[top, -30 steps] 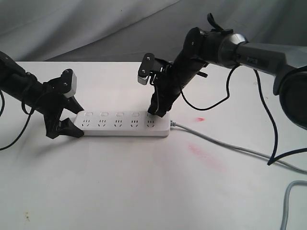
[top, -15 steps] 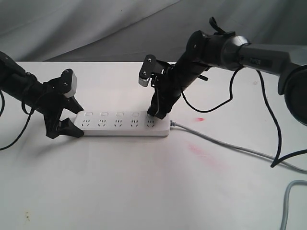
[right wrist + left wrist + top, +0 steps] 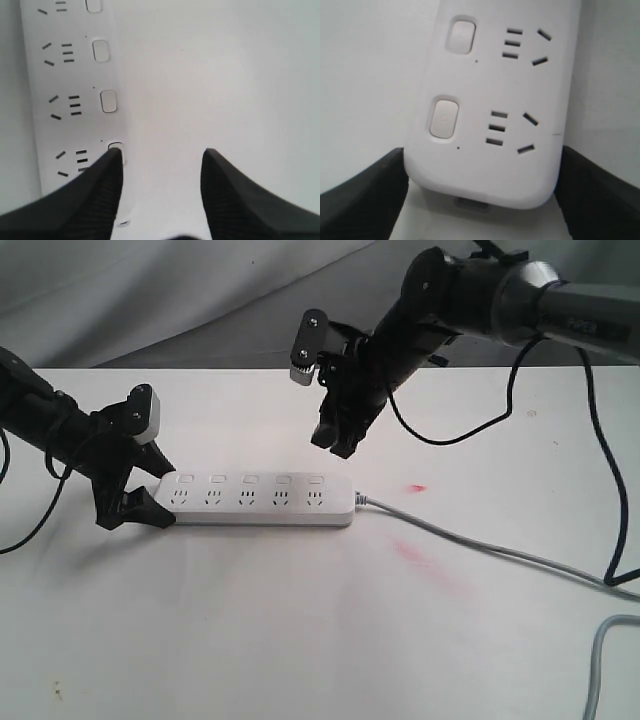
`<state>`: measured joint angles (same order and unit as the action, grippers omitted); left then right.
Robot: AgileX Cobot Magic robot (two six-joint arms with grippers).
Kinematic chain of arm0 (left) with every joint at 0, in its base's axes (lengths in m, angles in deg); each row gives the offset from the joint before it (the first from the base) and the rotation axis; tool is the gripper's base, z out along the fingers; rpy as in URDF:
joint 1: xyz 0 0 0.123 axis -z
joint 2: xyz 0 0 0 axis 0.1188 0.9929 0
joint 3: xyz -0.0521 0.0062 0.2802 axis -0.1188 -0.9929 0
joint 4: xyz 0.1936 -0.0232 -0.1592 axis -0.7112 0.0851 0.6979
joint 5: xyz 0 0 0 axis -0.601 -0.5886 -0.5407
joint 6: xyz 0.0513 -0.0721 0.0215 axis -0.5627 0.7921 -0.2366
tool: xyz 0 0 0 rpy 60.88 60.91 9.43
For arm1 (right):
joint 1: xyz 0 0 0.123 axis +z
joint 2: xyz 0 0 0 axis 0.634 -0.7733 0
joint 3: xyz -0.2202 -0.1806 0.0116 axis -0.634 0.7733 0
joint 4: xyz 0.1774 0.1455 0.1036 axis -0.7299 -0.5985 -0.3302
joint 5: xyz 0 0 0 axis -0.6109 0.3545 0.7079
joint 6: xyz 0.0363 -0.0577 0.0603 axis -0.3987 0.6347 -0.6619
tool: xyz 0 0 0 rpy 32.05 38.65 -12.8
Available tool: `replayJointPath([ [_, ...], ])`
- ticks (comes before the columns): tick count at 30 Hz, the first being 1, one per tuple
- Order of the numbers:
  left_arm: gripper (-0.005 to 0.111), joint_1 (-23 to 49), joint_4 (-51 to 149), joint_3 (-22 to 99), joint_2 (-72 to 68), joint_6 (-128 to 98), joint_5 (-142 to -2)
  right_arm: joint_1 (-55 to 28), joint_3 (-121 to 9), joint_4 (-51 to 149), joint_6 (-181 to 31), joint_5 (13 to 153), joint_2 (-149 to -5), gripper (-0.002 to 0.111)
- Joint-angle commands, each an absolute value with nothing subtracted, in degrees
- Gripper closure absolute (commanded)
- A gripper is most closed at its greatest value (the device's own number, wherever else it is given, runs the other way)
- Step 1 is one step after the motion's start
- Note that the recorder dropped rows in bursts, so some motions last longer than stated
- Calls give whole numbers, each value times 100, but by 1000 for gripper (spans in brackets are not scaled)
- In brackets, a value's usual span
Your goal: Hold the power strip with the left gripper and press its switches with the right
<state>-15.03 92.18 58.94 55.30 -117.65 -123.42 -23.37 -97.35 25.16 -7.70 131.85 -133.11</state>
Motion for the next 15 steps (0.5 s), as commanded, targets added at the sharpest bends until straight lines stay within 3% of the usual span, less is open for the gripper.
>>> replayJointPath([
  [1,49,-1489,9245,5925,5516,-11780,-12345,-2330,-9723,2549,-809,13478,-13001,75],
  [9,49,-1489,9245,5925,5516,-11780,-12345,-2330,-8354,2512,-865,12898,-11844,108],
  [15,49,-1489,9245,5925,5516,-11768,-12345,-2330,-6289,2138,-865,12071,-10335,108],
])
